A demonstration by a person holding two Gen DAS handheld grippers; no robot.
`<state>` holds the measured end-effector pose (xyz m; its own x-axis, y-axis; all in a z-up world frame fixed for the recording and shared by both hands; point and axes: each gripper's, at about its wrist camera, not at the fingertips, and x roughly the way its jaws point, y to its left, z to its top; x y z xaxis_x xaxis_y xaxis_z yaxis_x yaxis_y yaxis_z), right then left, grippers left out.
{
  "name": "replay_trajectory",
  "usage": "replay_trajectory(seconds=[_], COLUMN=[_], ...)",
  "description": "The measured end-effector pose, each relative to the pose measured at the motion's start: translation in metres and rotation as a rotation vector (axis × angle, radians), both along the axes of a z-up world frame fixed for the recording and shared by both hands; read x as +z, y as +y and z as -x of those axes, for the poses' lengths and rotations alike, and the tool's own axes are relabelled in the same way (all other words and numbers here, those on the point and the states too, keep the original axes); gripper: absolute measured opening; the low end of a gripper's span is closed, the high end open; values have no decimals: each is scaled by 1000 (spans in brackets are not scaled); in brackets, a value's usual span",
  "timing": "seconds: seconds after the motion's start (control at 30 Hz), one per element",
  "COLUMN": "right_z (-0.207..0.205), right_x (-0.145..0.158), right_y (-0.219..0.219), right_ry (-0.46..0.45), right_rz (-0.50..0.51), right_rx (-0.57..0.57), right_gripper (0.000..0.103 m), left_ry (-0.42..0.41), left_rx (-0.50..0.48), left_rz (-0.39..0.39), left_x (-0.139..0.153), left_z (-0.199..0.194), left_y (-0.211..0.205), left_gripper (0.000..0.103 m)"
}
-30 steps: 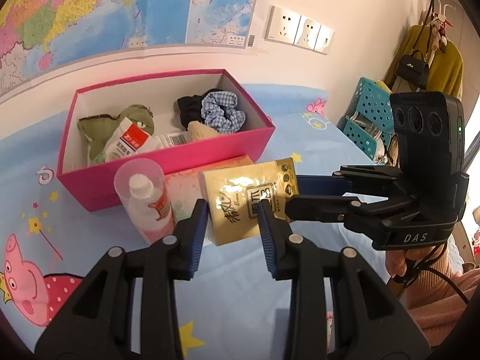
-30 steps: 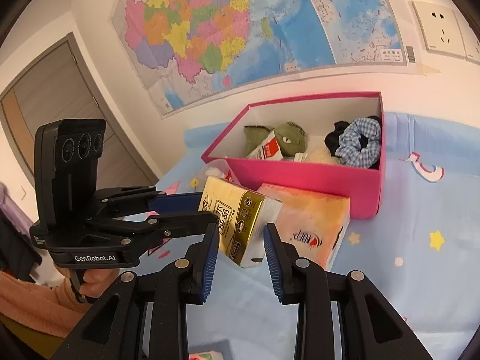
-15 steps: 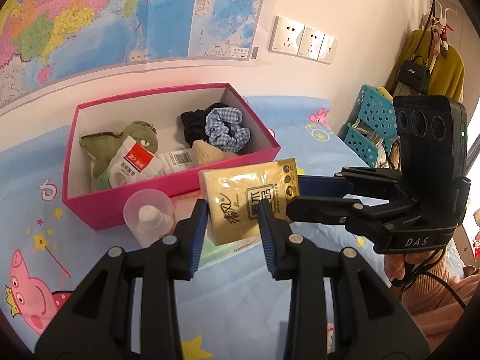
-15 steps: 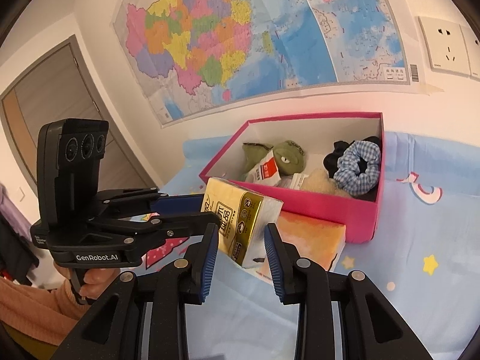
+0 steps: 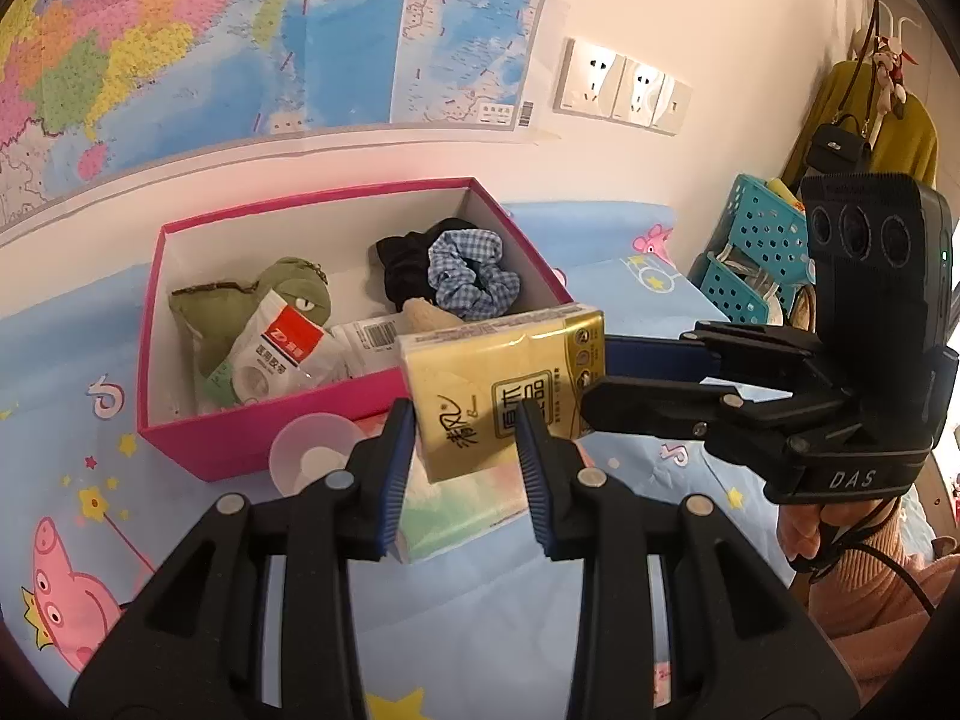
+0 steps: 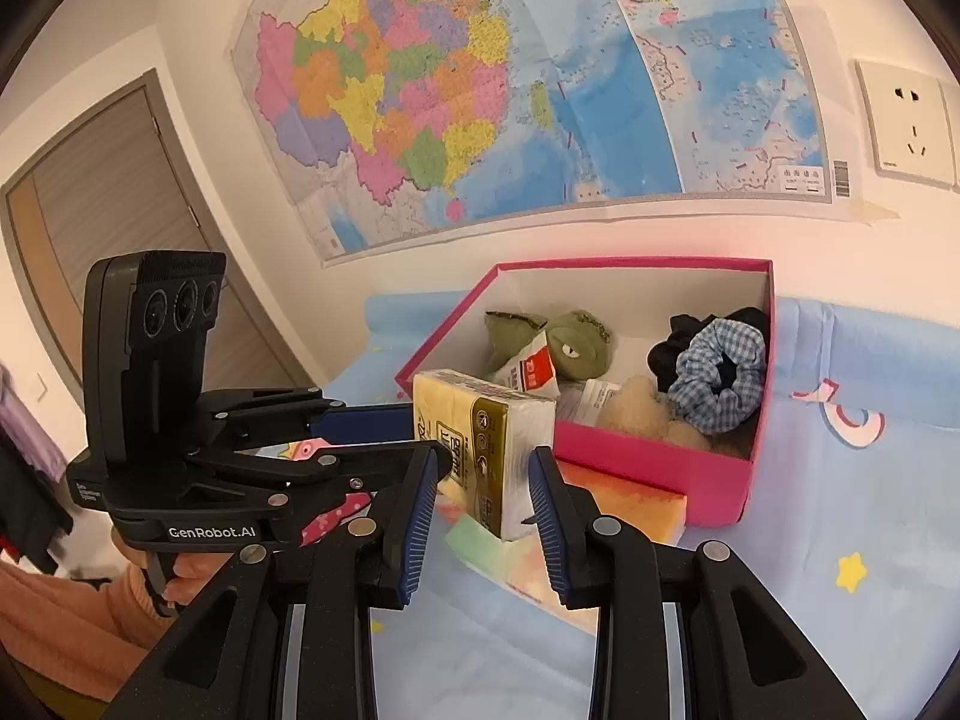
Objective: Organize soft objects
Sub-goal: 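Lift the yellow tissue pack and carry it over the pink box, then lower the yellow tissue pack into the box and open the left gripper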
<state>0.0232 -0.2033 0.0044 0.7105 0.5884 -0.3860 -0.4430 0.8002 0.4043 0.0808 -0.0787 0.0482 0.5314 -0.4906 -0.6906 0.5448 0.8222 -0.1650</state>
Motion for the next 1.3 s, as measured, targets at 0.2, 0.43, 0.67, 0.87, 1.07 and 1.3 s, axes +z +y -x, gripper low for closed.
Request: replay_trajectory(seconds=[0.2,0.43,0.67,0.87,1.07,1.3], right_z=[-8,-15,-19,-30,-39,-49], right_x=[1,2,3,7,11,12], right_y=[1,1,2,1,1,4], right_ry=[2,5,4,1,-2,-1], right_rz=[10,13,11,8,1,0], right_rx=[-4,-7,-12,-13,-15,-16], right_gripper=[33,33,33,33,33,33], left_ry=[6,5,4,-5,-5,0], left_rx=[7,14,25,36,55,71], left_rz=[2,-7,-13,-21,-29,-30], left_x=[0,1,3,5,5,4], left_z=[-7,-14,-21,-25,-36,-44], left_y=[1,0,1,0,0,2], left_gripper=[36,36,36,36,36,36])
